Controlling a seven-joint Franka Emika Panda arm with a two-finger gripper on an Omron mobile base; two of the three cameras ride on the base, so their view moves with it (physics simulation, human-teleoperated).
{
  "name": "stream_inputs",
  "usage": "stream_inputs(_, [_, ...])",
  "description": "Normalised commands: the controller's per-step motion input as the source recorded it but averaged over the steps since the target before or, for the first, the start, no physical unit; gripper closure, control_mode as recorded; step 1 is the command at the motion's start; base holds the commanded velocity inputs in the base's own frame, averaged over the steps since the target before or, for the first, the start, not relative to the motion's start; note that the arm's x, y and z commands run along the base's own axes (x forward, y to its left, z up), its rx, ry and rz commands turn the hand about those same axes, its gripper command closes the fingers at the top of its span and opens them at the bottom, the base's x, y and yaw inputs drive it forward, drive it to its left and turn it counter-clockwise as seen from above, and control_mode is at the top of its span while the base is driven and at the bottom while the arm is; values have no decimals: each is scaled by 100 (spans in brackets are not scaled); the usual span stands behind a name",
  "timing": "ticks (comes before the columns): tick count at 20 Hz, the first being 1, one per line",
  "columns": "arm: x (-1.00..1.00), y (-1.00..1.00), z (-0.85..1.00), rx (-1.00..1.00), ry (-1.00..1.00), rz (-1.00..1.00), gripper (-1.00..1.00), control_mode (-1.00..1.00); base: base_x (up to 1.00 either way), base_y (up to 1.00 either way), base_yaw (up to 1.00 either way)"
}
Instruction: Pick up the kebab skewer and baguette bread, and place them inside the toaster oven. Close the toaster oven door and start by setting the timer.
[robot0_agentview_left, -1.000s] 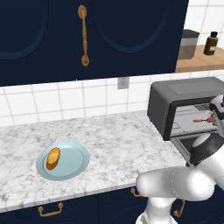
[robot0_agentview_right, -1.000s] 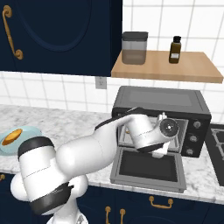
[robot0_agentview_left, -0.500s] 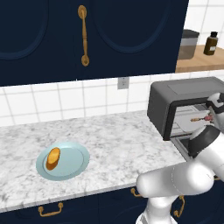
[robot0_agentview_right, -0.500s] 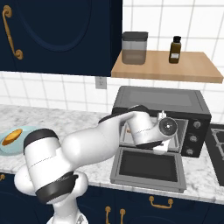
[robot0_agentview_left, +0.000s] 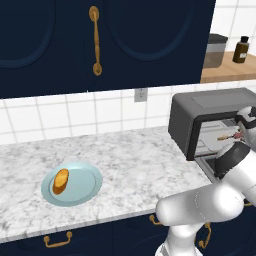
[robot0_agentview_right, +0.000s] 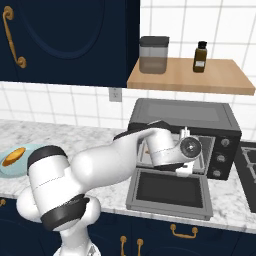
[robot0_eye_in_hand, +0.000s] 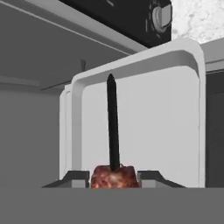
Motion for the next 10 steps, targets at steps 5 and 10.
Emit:
stream_inputs(5, [0, 0, 0, 0, 0, 0, -100, -100, 0, 0, 0])
stream_inputs(10, [0, -1, 0, 0, 2, 0, -100, -100, 0, 0, 0])
